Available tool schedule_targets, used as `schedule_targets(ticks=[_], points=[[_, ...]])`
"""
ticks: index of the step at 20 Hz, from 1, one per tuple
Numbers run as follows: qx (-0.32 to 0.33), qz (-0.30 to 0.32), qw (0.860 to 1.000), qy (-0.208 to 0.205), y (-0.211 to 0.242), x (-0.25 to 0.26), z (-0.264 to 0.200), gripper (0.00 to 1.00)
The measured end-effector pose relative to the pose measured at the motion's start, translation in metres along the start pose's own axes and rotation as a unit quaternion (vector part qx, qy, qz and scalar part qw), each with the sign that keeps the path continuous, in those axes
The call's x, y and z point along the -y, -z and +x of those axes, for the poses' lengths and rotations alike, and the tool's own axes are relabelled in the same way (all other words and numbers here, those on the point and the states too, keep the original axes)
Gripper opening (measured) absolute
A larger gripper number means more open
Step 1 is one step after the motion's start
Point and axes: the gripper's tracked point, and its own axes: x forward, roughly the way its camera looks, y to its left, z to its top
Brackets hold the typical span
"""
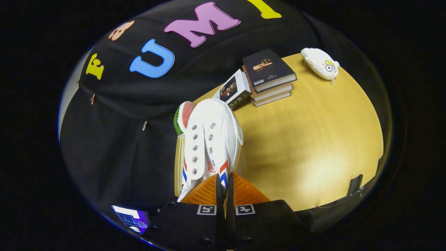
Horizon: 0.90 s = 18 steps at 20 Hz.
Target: Open the storage box then place both shoes into the box .Put the left shoe in first, then the right shoe, with the right side of both shoes facing outward in a uniform manner.
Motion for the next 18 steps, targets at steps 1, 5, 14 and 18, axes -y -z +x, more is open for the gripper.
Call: schedule_targets(ticks=[1,5,14,18], points=[[-0.002,-0.001,1.0,0.004,0.003,-0.01,0.011,0.05],[-0.009,0.003,1.0,0.008,0.014,-0.041,0.053,0.05],[-0.038,-0.01,0.997,0.067,0.046,-0.032,0.103,0.05],[-0.036,-0.015,0.997,0.07,0.043,-0.039,0.105,0.05]])
